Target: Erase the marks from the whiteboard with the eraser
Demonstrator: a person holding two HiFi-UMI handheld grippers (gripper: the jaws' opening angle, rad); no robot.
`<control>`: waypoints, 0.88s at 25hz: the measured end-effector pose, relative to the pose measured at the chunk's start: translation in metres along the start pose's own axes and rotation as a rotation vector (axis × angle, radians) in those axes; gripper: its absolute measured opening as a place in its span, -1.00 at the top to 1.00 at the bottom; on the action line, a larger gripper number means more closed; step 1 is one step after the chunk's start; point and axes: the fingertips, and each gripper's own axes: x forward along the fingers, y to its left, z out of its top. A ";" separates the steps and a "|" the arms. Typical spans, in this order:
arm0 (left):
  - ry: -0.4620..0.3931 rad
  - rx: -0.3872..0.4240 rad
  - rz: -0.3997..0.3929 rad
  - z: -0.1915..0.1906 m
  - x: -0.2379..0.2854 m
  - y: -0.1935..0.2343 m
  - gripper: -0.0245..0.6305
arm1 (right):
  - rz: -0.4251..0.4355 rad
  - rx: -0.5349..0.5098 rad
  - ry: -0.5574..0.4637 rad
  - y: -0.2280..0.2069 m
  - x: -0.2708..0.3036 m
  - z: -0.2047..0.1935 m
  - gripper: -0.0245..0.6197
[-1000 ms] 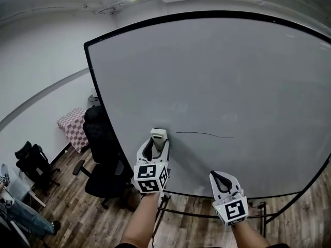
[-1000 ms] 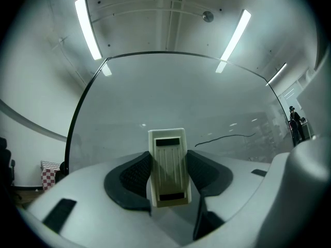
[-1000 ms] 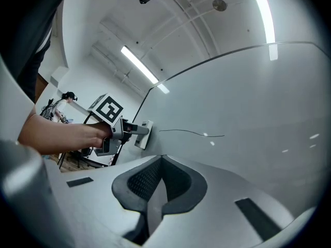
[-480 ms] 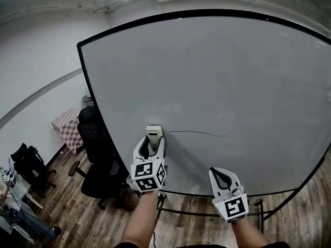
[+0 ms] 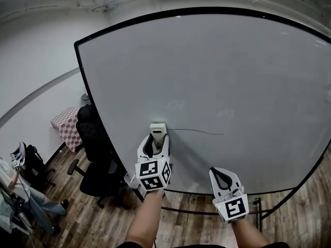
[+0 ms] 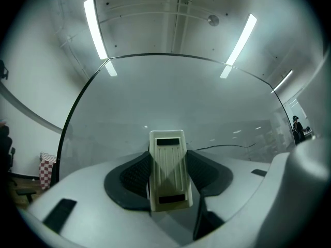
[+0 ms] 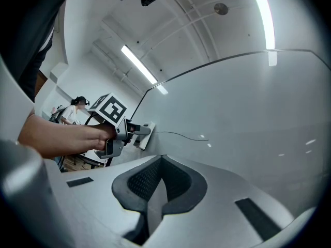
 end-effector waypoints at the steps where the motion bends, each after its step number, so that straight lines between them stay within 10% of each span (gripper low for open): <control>1: 0.002 -0.002 -0.002 0.000 0.000 -0.002 0.19 | -0.003 0.001 -0.003 -0.003 -0.002 0.001 0.87; 22: -0.020 0.030 -0.114 0.006 0.008 -0.092 0.19 | -0.061 -0.024 0.009 -0.040 -0.035 -0.007 0.87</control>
